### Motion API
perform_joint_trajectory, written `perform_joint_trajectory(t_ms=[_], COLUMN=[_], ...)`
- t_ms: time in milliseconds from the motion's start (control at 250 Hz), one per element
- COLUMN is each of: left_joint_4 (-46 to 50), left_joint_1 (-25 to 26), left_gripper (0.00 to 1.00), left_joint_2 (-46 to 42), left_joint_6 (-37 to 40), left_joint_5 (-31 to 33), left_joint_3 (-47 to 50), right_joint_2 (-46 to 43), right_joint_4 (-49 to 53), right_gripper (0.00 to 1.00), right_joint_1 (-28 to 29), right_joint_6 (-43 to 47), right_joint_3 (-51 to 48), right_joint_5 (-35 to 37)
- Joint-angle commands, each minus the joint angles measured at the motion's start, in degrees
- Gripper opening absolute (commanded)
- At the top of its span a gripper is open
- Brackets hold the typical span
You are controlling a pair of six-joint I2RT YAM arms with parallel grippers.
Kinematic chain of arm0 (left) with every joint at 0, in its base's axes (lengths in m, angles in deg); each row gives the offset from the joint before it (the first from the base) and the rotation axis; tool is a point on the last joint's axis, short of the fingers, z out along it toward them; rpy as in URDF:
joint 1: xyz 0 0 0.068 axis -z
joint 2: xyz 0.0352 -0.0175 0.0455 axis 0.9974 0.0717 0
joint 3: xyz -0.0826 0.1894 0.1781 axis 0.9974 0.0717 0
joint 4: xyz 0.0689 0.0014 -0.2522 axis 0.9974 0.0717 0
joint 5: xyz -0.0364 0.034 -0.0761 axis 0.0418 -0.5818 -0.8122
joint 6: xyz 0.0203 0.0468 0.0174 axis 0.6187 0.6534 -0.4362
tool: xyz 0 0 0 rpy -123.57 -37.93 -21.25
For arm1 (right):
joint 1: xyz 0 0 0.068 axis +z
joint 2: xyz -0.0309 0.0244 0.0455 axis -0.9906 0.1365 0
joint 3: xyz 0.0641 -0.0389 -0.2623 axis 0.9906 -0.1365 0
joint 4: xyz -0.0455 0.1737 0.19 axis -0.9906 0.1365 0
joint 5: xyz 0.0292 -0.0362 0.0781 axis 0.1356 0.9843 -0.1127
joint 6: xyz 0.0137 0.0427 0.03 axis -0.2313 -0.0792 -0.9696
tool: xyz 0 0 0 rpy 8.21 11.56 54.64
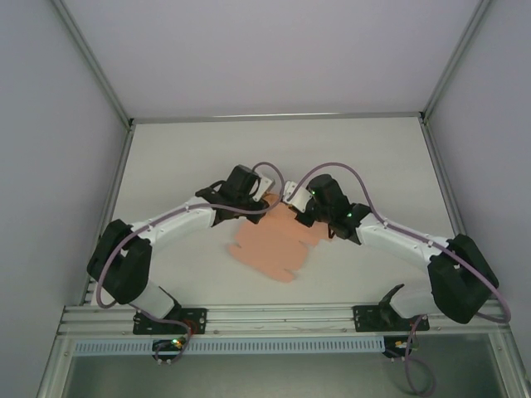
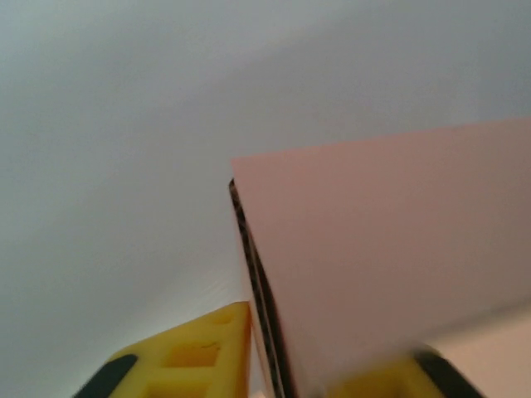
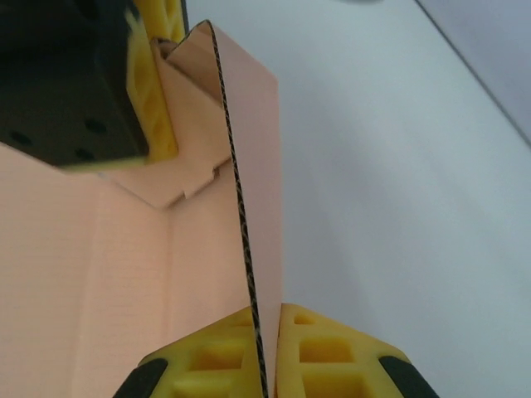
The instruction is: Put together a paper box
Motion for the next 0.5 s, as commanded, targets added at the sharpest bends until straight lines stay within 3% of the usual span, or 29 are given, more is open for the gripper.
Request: perform_joint_trajectory(t_ms=[0, 172, 316, 495], left_joint_4=[-3.4, -6.2, -10.7, -14.7], left_joint_1=[-2.1, -2.9, -2.8, -2.7], left_gripper=[0.23, 0.26, 0.29, 0.29], left_joint_2=[1.1, 1.6, 1.0, 0.0], left_joint_6=[2.3, 3.8, 3.1, 1.9], left_joint_5=[-7.0, -8.1, -12.5, -13.2], left_joint_3=[2.2, 2.5, 3.1, 3.6], right_joint_2=[-3.1, -4.2, -3.3, -1.9], right_joint_4=[-1.0, 4.4, 5.1, 5.4], right_gripper=[0.00, 0.00, 0.00, 0.01], right_joint_1=[0.2, 0.2, 0.3, 0.2], right_joint_6=[3.1, 2.7, 2.5, 2.2], right_joint_3=[0.4, 1.5, 1.8, 2.6], right_joint_5=[-1.2, -5.1, -4.6, -4.8])
